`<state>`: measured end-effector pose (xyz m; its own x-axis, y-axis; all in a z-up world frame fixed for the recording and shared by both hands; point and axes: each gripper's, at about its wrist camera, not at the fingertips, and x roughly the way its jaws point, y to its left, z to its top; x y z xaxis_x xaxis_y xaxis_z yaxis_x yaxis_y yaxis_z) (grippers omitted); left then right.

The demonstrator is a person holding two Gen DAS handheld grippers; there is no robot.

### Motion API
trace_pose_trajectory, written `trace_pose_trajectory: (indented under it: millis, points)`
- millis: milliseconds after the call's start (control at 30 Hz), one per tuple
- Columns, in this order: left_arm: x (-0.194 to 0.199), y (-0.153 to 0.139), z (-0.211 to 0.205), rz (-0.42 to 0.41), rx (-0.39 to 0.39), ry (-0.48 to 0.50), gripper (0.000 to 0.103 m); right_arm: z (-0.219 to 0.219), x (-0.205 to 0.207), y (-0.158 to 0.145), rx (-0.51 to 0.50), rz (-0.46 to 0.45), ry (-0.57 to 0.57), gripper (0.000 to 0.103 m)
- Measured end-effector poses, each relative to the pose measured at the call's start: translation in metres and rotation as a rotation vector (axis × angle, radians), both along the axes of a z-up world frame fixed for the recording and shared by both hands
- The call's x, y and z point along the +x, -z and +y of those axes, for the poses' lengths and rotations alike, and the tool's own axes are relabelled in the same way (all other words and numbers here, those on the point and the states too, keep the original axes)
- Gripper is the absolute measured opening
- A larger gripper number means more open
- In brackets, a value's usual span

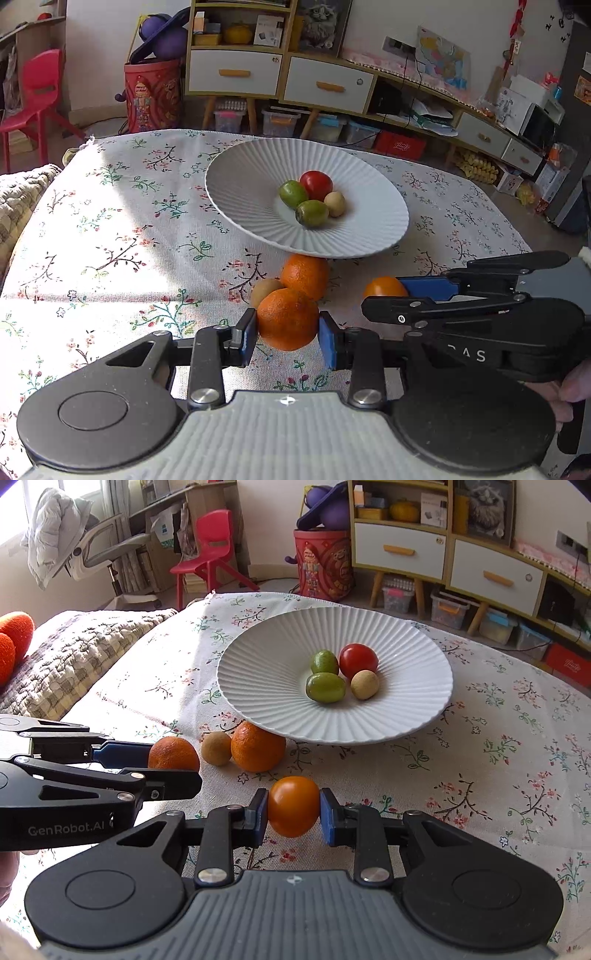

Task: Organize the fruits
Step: 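Carry the orange with the left tool while the right tool carries the tangerine over the plate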

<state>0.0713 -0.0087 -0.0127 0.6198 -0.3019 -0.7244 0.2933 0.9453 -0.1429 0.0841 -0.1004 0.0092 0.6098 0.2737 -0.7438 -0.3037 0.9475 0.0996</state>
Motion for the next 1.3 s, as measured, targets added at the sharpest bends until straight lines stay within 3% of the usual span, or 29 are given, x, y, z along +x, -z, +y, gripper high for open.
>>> trace_pose_trajectory:
  millis: [467,1300]
  points:
    - [0.019,-0.019,-0.010,-0.058,-0.029,-0.020,0.017,-0.016,0.017,-0.031,0.061,-0.088,0.092,0.026]
    - [0.075,0.001,-0.032,-0.075,0.062,-0.075,0.018,-0.027,0.061,-0.004,0.051,-0.032,0.244,0.026]
